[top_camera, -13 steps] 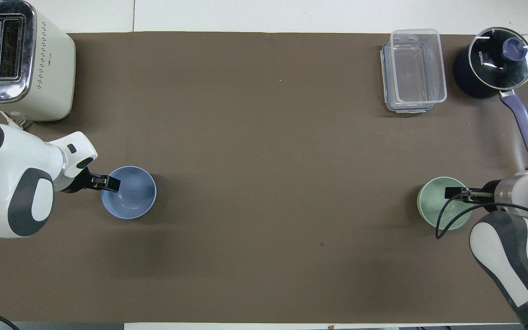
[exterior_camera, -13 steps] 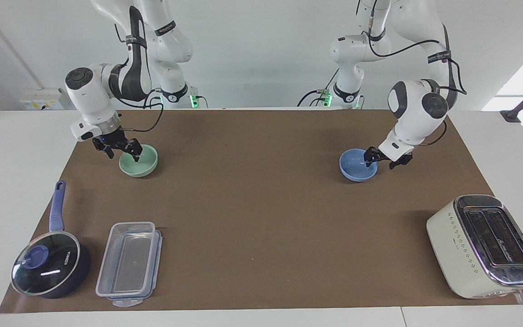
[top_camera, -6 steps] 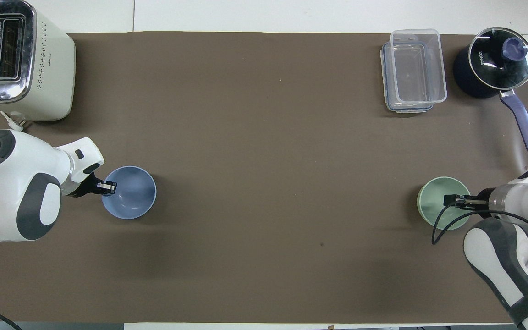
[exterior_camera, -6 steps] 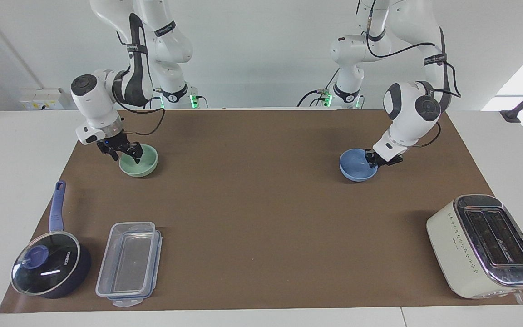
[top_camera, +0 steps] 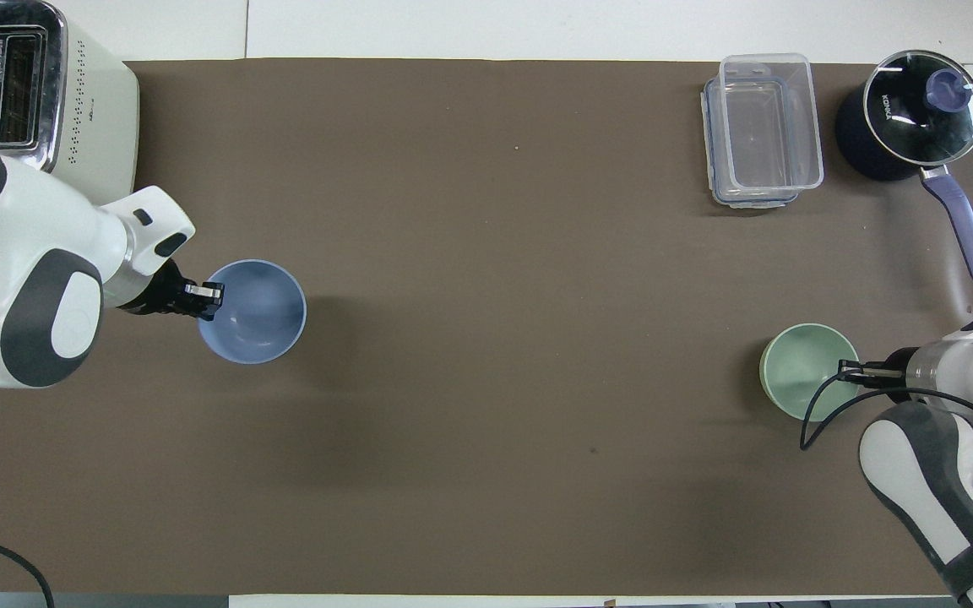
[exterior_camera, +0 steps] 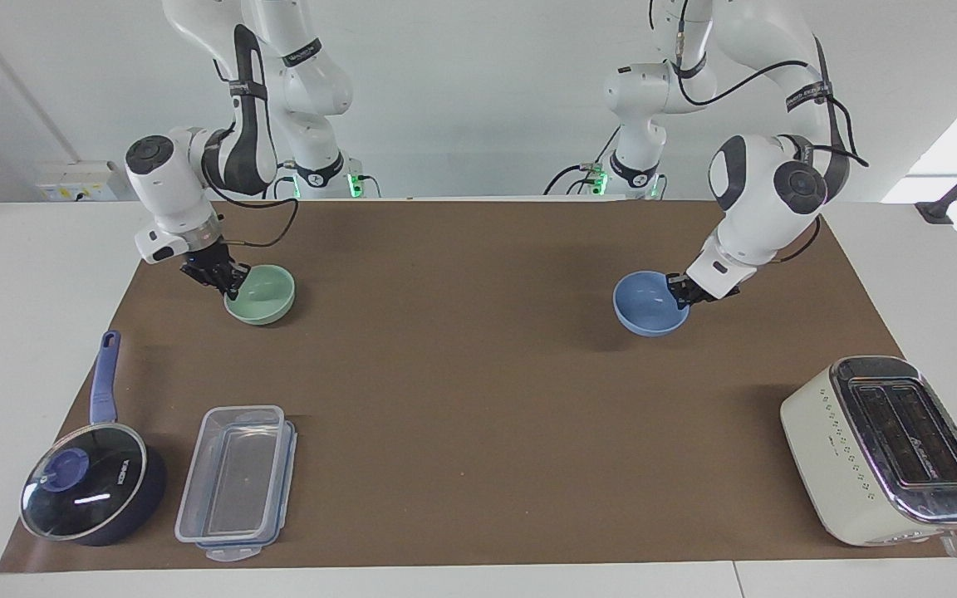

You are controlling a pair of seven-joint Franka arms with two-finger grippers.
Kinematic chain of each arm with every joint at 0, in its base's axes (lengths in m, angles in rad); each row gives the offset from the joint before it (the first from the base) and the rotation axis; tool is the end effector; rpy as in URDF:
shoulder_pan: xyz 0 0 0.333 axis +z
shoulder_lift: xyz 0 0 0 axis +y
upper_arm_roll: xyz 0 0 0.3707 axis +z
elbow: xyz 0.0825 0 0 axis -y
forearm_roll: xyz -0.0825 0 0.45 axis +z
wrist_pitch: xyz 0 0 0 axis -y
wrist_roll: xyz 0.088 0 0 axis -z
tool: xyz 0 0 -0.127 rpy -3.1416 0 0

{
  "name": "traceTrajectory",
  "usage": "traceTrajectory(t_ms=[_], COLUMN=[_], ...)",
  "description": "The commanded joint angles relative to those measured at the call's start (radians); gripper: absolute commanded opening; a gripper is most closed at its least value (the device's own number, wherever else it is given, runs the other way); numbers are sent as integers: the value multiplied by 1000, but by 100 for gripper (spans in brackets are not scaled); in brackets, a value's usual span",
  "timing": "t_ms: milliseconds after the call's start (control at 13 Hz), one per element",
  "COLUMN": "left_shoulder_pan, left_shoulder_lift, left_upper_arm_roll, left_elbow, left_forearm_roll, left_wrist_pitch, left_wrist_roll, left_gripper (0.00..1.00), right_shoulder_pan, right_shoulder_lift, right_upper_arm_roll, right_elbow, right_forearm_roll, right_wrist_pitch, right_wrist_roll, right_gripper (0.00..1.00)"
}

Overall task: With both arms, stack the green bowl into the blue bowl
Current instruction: 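Slide the blue bowl toward the table center with the left gripper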

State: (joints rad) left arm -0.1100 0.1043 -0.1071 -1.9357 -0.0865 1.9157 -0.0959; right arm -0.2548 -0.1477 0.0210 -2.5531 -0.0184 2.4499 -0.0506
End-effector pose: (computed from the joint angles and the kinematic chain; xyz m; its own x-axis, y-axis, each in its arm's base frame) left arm 0.6148 -0.1421 0.4270 0.9870 -0.0912 -0.1327 -0.0816 -0.9938 0.0758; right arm 0.4706 -0.1125 0.3108 0.9848 -0.1681 0.0435 -0.1690 -0.9855 0.0177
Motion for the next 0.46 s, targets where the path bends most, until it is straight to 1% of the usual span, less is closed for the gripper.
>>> traceTrajectory(t_ms=[0,77,154,231,385], left_shoulder_pan=[-184,-251,-302,-345,-405], left_shoulder_lift=[66,63,66,69,75], left_upper_arm_roll=[7,7,6,6,6], left_elbow=[74,35,20,-8,-69], left_forearm_roll=[-36,-38,-42,-58,-82], left_wrist_pitch=[21,78,109,152,242], left_wrist_roll=[-244,-305,-338,-358,-367], left_gripper=[0,0,0,0,0], right_shoulder_pan=[-9,-7,-4,-4,-4], right_shoulder_lift=[-18,-24,-24,-24,-35], right_upper_arm_roll=[8,8,8,10,16], right_elbow=[17,58,103,153,221], right_forearm_roll=[2,2,2,2,0], right_wrist_pitch=[-15,-76,-139,-194,-261], right_wrist_roll=[-29,-29,-29,-28,-29], right_gripper=[0,0,0,0,0])
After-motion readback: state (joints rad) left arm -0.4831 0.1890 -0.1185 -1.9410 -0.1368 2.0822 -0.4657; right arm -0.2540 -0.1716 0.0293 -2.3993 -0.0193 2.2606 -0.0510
